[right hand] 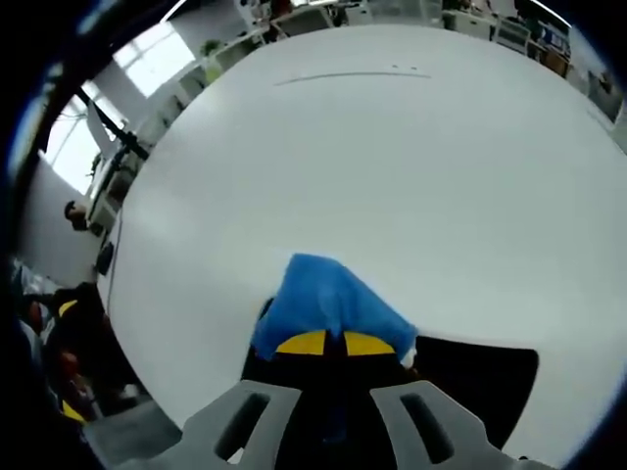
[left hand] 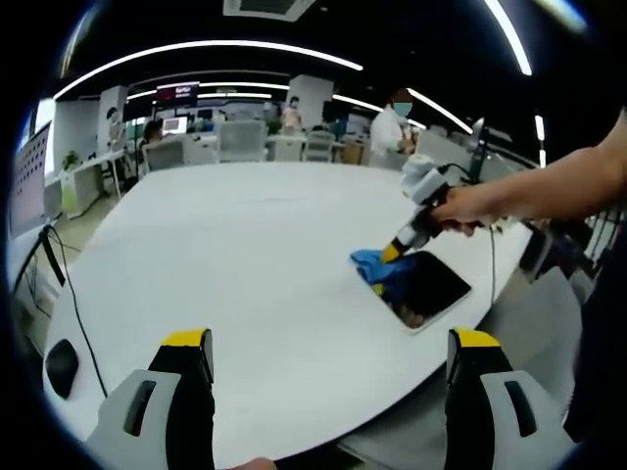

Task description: Wipe the mirror surface with the cleaning cloth until all visible marks leave the cleaned area.

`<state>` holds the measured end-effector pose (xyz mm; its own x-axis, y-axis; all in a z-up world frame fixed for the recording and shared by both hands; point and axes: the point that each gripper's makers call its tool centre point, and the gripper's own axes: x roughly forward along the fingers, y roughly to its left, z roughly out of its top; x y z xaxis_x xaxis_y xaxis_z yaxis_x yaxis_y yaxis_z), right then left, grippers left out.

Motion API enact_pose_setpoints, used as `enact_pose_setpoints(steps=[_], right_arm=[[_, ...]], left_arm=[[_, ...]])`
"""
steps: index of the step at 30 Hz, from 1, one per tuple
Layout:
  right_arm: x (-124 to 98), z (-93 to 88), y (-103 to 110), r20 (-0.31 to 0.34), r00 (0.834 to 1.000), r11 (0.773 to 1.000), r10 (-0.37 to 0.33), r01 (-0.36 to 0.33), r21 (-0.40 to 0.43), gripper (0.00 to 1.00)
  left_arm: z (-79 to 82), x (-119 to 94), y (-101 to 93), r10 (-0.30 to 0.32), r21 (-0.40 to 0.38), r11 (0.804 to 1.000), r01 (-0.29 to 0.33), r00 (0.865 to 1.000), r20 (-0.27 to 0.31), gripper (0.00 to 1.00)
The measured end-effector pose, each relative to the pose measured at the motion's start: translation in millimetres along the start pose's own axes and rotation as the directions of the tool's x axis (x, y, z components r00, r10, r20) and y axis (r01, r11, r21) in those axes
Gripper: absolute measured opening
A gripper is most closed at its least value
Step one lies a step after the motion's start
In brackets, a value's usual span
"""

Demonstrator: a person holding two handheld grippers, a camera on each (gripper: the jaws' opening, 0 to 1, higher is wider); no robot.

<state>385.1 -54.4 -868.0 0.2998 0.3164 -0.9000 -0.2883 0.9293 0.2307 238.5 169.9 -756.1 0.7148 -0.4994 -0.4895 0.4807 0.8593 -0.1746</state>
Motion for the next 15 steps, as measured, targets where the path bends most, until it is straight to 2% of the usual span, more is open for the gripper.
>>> enact_pose_setpoints(steps=[4,11,15], right_arm=[[-0.8,-0.8,0.9,0.011,1.000,1.000,-0.008,0.008,0.002,0.00],[-6.1,-15.4,8.2,0.000,1.000,1.000,-0.001,0.001,0.029,0.00],[-7.9,-25.7,12.4,0.008,1.000,1.000,-0.004,0.004,0.005,0.00]], left_arm=[[0.6,-0.4,-0.4,0.001,-0.001,1.000,-0.001,1.000,0.001,0.99],[-2.2,0.1,-2.0,0.001,-0.006,1.000,-0.001,1.000,-0.001,0.99],[-3.4,2.6,-4.3,-0.001,-0.013,1.000,0.001,1.000,0.002,0.99]])
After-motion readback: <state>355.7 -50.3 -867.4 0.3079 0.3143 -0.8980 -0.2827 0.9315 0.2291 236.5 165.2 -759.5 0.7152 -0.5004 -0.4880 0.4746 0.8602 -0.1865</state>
